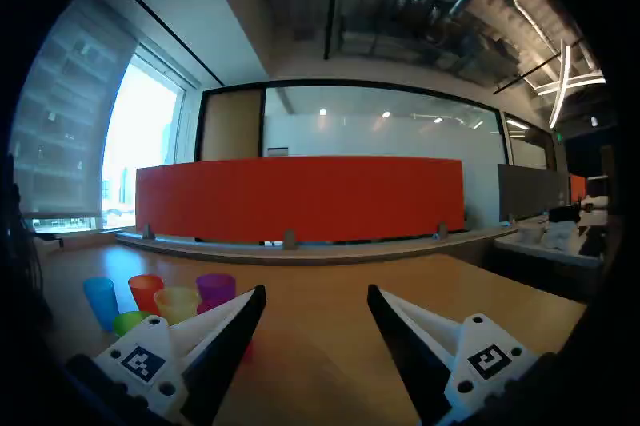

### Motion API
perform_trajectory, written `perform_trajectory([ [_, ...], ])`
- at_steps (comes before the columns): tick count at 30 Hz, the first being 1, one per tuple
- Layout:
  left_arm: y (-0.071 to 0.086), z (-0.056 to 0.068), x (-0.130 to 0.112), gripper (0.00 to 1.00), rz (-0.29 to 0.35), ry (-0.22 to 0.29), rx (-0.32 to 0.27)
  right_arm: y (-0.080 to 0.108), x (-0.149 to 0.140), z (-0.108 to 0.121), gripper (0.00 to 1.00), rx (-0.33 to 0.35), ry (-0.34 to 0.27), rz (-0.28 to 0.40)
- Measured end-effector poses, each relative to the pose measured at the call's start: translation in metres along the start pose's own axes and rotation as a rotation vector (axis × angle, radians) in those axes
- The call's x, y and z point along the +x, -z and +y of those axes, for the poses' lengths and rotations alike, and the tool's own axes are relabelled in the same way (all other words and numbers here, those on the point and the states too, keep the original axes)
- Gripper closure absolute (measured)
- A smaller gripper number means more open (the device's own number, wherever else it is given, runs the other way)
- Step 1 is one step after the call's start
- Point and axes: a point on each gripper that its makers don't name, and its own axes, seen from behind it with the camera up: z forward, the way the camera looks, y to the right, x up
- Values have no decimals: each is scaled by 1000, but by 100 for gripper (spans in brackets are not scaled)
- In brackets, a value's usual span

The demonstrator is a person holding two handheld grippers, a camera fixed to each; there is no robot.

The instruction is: Pour water

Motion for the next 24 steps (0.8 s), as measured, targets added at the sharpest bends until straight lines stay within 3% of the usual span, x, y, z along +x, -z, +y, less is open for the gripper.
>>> perform_trajectory([
  [24, 0, -1, 0, 3, 0, 0, 0, -2, -11, 1, 2, -2, 11, -46],
])
